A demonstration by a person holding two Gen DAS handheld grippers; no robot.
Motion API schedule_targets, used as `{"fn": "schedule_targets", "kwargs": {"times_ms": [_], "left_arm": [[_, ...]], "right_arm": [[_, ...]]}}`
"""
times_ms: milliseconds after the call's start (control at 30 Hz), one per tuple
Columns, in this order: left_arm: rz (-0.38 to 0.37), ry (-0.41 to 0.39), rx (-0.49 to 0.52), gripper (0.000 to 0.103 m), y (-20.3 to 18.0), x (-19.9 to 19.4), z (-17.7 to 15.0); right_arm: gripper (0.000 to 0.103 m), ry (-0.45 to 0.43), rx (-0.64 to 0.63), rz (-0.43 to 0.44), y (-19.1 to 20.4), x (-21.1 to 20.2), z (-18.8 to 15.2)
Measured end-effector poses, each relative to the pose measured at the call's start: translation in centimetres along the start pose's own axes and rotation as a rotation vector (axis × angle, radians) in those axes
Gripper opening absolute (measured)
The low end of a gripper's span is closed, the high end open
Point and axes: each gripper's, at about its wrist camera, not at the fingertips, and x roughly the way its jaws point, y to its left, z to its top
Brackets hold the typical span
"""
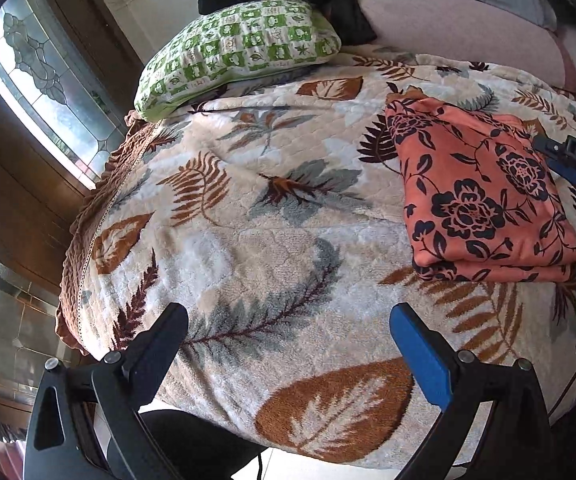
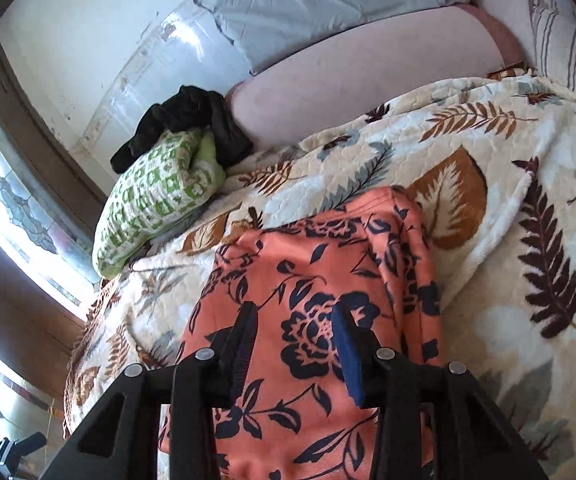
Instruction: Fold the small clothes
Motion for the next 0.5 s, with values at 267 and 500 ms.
{"fn": "schedule_targets", "kwargs": {"times_ms": [267, 500], "left_arm": [[0.024, -0.037, 0.051, 0.101, -3.0, -2.0, 0.4], [0.005, -0.072, -0.012, 0.101, -2.0, -1.8, 2.6]], "right_arm": [[0.045, 0.184, 0.027, -0.042, -1.2, 4.4, -0.8], [0.049, 0.066, 0.182, 0.046, -4.0, 1.1, 0.3]]}}
